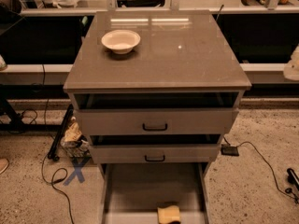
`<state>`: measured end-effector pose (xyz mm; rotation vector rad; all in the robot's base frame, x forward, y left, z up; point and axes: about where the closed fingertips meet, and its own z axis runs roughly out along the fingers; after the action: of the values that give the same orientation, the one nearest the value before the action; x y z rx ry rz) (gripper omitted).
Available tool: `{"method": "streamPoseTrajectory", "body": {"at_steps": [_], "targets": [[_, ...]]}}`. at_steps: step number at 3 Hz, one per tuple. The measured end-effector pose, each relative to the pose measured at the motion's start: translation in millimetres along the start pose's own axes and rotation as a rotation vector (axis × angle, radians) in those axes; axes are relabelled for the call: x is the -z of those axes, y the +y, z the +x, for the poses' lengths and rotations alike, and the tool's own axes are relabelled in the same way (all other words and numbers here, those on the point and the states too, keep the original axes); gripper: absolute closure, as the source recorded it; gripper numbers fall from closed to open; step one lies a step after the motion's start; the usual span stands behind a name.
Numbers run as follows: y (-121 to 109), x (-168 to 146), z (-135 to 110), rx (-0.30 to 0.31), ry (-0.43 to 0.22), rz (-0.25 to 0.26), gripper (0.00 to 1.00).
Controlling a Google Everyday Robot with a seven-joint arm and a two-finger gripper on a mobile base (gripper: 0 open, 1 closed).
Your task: Pick sponge from bottom drawer and place on counter
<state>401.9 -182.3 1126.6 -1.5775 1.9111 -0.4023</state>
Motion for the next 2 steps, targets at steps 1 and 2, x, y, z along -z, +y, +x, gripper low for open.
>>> {"method": "streamPoseTrajectory", "body": {"at_steps": [1,2], "targets": [[0.0,-0.1,0.1,0.0,0.0,0.0,0.0],[8.5,-19.6,18.5,-0.018,-0.045,-0.045,0.0]]}}
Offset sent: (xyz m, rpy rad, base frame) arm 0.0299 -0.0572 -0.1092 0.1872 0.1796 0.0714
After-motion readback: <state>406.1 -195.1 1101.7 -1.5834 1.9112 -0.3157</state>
